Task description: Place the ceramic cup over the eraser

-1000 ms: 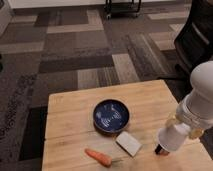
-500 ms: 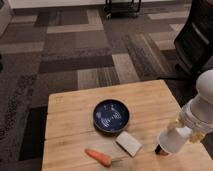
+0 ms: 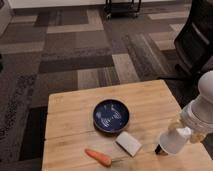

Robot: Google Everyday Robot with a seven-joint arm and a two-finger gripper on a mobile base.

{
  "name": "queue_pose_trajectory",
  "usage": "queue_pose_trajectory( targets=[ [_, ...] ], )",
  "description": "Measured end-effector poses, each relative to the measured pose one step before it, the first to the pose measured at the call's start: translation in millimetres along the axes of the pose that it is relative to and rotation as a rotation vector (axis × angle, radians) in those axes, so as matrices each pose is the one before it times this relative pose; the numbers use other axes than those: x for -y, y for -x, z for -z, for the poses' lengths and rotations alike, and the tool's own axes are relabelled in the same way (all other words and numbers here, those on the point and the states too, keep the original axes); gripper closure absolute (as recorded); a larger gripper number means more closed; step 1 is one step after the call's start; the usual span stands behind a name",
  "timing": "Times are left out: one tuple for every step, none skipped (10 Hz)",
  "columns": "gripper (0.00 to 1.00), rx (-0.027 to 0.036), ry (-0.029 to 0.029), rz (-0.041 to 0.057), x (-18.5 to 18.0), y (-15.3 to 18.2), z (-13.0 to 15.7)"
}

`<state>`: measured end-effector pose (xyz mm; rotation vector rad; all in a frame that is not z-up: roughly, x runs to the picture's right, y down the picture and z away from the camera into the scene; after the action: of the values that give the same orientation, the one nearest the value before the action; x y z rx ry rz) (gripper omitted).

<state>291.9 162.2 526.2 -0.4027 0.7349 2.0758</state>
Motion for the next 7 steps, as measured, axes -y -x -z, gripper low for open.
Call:
queue_pose_trajectory(
  targets=[
    [1.0, -0.01082, -0.00227, -0.00194, 1.27, 0.14, -6.12],
    [1.0, -0.01441, -0.00102, 0.00133, -0.05, -0.55, -7.51],
    [1.0, -0.01037, -0.00268, 0.00078, 0.25, -0.67, -5.14],
    [1.0, -0.01714, -0.00999, 0.00331, 0.96, -1.38, -11.6],
    [1.0, -0.00689, -0.01279, 0.00108, 0.22, -0.77, -11.84],
    [1.0, -0.00494, -0.01349, 0.00296, -2.35, -0.18, -19.01],
    [1.0, 0.00319, -0.00524, -0.00045, -0.99, 1.75, -12.91]
  ],
)
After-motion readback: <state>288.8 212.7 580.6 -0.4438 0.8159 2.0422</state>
